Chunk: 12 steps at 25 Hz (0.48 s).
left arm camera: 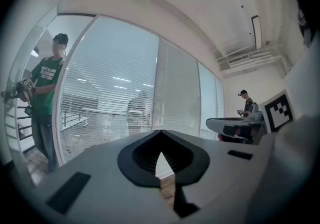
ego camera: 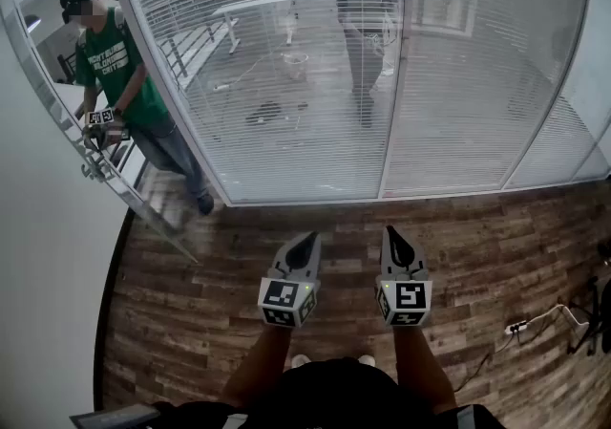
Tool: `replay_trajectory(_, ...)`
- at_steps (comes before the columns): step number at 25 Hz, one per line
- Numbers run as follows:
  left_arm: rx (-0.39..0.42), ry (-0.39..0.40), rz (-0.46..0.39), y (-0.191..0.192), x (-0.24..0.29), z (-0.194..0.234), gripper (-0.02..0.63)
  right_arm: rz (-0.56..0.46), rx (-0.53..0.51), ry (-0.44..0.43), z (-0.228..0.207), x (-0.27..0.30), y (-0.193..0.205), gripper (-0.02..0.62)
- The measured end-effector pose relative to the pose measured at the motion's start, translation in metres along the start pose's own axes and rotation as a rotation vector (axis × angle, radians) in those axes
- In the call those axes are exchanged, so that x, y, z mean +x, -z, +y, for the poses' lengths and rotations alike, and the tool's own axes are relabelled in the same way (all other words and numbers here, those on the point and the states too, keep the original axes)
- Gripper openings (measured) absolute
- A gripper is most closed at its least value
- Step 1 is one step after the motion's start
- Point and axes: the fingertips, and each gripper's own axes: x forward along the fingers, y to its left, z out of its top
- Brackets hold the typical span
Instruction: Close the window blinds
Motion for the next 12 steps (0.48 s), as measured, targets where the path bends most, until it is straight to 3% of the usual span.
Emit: replay_trajectory(12,0.032,-0.001,0.006,0.0030,0.0042,-0.0103,0.000,-0.006,0.000,0.005,-0.0080,-0.0016,0.0024,-0.003)
